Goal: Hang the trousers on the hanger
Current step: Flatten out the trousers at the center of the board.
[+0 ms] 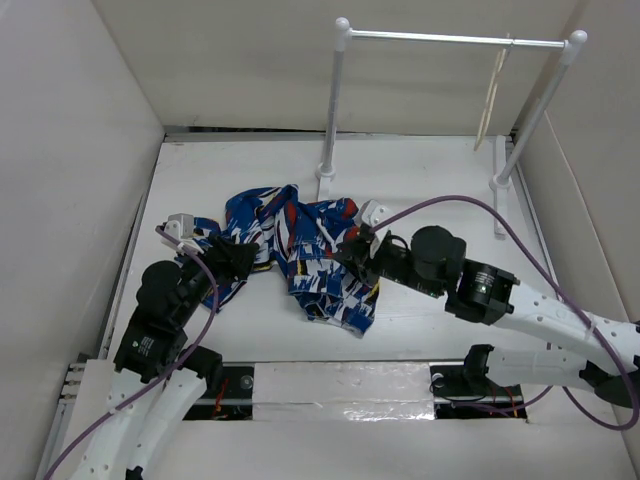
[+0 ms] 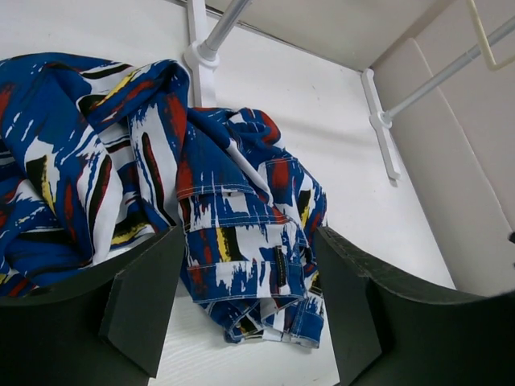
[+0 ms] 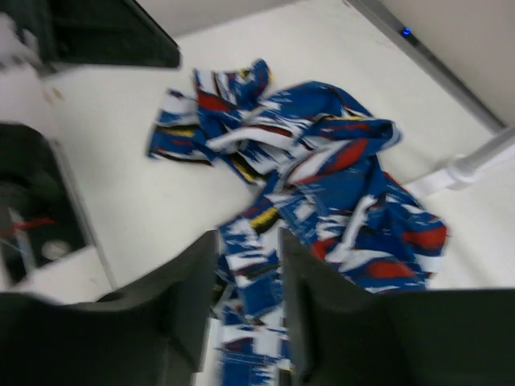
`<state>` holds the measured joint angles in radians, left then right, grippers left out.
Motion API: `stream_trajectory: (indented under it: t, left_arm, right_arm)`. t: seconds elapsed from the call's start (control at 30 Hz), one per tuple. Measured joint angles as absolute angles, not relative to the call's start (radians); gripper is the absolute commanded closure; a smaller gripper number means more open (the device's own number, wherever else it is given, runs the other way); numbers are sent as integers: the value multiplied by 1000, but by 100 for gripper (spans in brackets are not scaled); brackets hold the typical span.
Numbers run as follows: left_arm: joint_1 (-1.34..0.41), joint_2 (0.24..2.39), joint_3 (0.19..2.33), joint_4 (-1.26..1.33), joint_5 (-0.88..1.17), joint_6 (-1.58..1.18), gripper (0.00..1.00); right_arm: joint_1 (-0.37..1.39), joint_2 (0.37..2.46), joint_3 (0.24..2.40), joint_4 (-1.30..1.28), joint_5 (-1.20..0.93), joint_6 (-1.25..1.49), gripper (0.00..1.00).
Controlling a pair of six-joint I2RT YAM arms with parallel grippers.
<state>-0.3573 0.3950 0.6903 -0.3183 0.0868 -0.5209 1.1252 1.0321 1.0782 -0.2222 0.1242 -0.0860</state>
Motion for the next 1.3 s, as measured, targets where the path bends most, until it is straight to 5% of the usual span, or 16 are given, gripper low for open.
stream_trajectory:
  t: [0.07, 0.2, 0.37, 0.47, 0.53, 0.57, 0.67, 0.8, 1.3]
  left_arm:
    - [-357, 396, 689, -318, 86, -522, 37]
    - [-357, 397, 684, -319, 86, -523, 45]
    - [-357, 418, 682, -322, 60, -533, 87]
    - [-357, 436, 682, -337, 19, -545, 94]
    - [-357, 440, 682, -349, -11, -554, 93]
    - [-357, 440, 682, -355, -27, -560, 87]
    - [-355, 441, 682, -369, -70, -577, 65]
    - [-346, 447, 682, -385, -116, -601, 42]
    - [-339, 464, 682, -440, -221, -645, 41]
  right_arm:
    - [1124, 1011, 1059, -175, 99, -74, 100]
    - [1122, 1056, 1075, -156, 73, -73, 100]
    - [1192, 1233, 1133, -179, 143, -110, 100]
    - [1232, 1342, 1164, -200, 192, -130, 96]
    - [1246, 1401, 1171, -206, 216, -141, 83]
    - [1249, 1425, 1172, -208, 223, -144, 68]
    - [1250, 1502, 1190, -219, 232, -166, 49]
    - [1257, 1632, 1270, -233, 244, -191, 46]
    - [1303, 2001, 1406, -261, 503, -256, 37]
